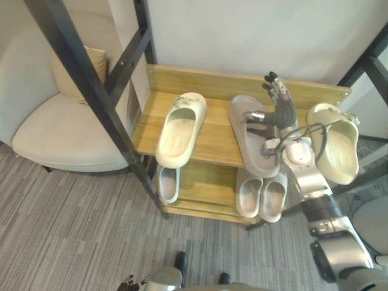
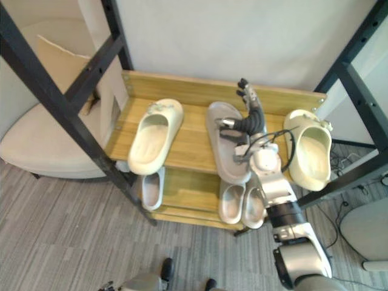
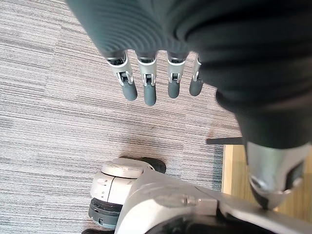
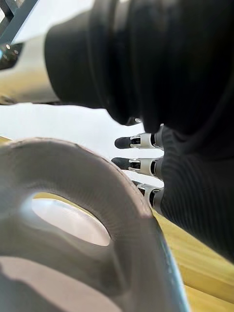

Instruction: Organize the slippers on the shoe rack

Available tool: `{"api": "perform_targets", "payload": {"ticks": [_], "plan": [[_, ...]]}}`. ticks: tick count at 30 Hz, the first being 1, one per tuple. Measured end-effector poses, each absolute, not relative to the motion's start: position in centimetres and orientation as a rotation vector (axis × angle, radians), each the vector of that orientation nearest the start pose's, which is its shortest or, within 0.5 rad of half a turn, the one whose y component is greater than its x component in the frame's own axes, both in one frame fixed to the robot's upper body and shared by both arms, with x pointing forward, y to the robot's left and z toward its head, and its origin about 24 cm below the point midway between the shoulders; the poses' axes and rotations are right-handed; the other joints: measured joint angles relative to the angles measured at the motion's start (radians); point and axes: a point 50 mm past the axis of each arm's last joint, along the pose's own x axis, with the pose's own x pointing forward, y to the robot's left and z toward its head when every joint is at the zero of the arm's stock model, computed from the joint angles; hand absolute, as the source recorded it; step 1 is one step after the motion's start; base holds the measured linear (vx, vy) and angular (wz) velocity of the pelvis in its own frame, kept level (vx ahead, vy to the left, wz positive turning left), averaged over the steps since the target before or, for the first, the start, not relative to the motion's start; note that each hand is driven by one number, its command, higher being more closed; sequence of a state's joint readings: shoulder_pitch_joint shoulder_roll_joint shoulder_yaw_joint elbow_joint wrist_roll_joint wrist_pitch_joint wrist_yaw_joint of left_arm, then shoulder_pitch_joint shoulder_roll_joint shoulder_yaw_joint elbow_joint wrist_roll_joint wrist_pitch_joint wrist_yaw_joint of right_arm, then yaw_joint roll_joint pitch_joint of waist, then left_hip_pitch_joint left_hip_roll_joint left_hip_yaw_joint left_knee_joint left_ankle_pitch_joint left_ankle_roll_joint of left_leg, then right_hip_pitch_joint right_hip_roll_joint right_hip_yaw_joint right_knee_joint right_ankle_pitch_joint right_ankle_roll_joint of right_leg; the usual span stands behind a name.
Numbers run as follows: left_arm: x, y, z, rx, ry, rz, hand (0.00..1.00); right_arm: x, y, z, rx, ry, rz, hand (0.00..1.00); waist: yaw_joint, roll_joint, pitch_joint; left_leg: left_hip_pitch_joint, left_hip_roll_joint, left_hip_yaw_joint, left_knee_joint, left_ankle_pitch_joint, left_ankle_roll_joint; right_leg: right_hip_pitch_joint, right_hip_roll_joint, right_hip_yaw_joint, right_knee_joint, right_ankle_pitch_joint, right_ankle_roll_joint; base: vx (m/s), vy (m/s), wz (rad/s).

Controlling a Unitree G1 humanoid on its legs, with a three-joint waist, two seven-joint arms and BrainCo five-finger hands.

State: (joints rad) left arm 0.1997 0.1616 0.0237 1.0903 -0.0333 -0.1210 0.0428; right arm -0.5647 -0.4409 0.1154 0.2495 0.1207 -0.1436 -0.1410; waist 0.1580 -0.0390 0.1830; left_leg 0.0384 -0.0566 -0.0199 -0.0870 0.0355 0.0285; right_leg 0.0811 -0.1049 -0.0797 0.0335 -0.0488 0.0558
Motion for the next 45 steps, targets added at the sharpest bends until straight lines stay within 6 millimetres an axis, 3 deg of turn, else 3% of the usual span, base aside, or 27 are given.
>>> {"api": "perform_targets", "payload": {"ticks": [21,34,40,45], "plan": [[4.2,22.0,-16.5,0.11,1.169,0.203,0.0,32.5,-22.0,15.6,-0.276,-0.406,-0.145,0.0,-0.009,0.006,-0.003,0.005,-0.004,-0.003,-0.015,0.01,-0.009,0.002,-0.009,-0.001,-0.002,-0.012,0.017,-0.02,-0.025,0.0],[4.1,22.0,-16.5,0.109,1.17,0.204,0.0,32.5,-22.0,15.3,-0.296,-0.389,-0.131,0.0,-0.011,0.007,-0.004,-0.006,-0.008,-0.008,-0.016,0.014,-0.012,-0.01,-0.008,0.0,-0.004,-0.014,0.018,-0.01,-0.009,-0.01],[4.1,22.0,-16.5,0.109,1.17,0.203,0.0,33.8,-22.1,14.7,-0.349,-0.318,-0.098,0.0,-0.01,0.006,-0.004,-0.017,-0.012,-0.018,-0.016,0.028,-0.008,-0.012,-0.01,-0.01,-0.011,-0.017,0.017,0.0,-0.005,0.05],[3.9,22.0,-16.5,0.1,1.172,0.21,0.0,35.3,-20.8,14.8,-0.421,-0.275,-0.017,0.0,-0.007,0.005,-0.003,-0.021,-0.012,-0.022,-0.016,0.033,-0.007,-0.011,-0.011,-0.015,-0.018,-0.017,0.017,-0.01,-0.013,0.03]]}}
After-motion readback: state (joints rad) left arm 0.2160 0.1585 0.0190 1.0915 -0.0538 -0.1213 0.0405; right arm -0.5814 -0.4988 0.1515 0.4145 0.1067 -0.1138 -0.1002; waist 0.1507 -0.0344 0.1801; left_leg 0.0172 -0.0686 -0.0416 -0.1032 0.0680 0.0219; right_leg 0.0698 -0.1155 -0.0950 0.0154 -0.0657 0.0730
